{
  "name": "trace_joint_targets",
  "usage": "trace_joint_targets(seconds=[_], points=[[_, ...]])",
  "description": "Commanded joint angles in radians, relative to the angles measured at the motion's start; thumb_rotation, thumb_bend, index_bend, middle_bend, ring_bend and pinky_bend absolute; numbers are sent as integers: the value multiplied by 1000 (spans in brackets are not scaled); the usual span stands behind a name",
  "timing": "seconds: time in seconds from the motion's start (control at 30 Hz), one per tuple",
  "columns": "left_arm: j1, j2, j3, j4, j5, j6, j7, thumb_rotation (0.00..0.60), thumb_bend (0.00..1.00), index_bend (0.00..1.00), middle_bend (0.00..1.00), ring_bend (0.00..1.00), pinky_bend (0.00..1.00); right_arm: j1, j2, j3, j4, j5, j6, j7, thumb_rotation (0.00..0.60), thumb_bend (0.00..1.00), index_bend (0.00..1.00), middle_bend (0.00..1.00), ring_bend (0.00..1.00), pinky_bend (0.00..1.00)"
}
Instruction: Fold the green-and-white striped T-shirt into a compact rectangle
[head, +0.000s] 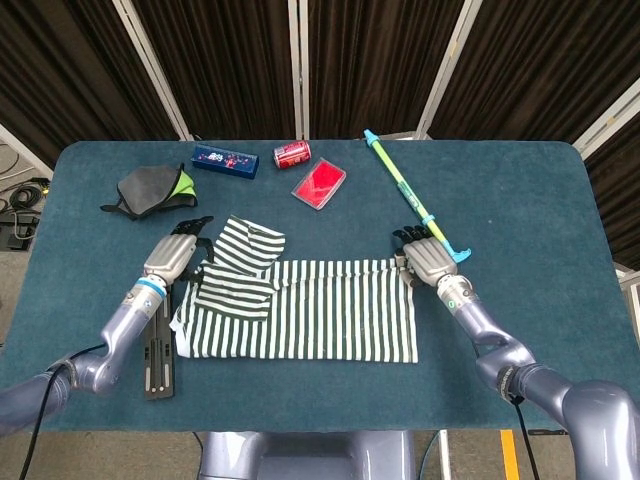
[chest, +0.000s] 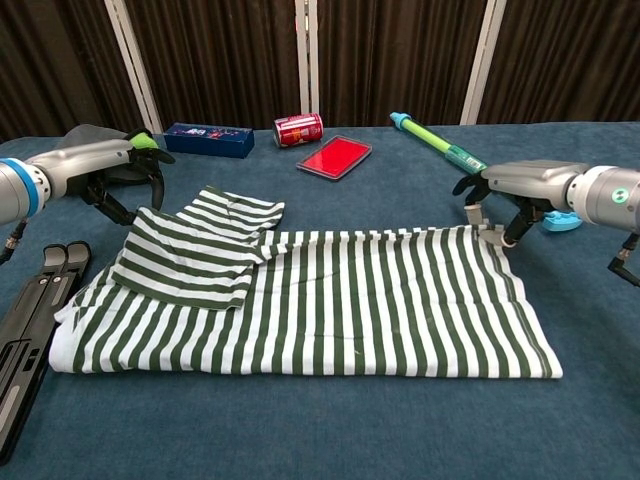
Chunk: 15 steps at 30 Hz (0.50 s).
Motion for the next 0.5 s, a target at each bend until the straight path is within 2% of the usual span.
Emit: trace_joint_targets(seconds=[0.03,0.4,0.43,0.5], points=[[-2,-2,-2,5,-3,-2,-2,600,622,849,0,0,0,4,-6,0,15,-2,1,10,600,419,748,97,0,0],[-10,-16,-6,27,-6,-10,-11,600,622,849,0,0,0,12,-28,1,62,-1,1,16,600,419,737,97,0,0],[-11,-17,-7,27,-7,-10,-13,600,622,849,0,0,0,12,-29,1,65,0,0,16,600,418,718,94,0,0],[-12,-18,-7,29,-7,-12,-14,600,622,849,0,0,0,12,-32,1,68,1,1,16,600,410,581,82,0,0]])
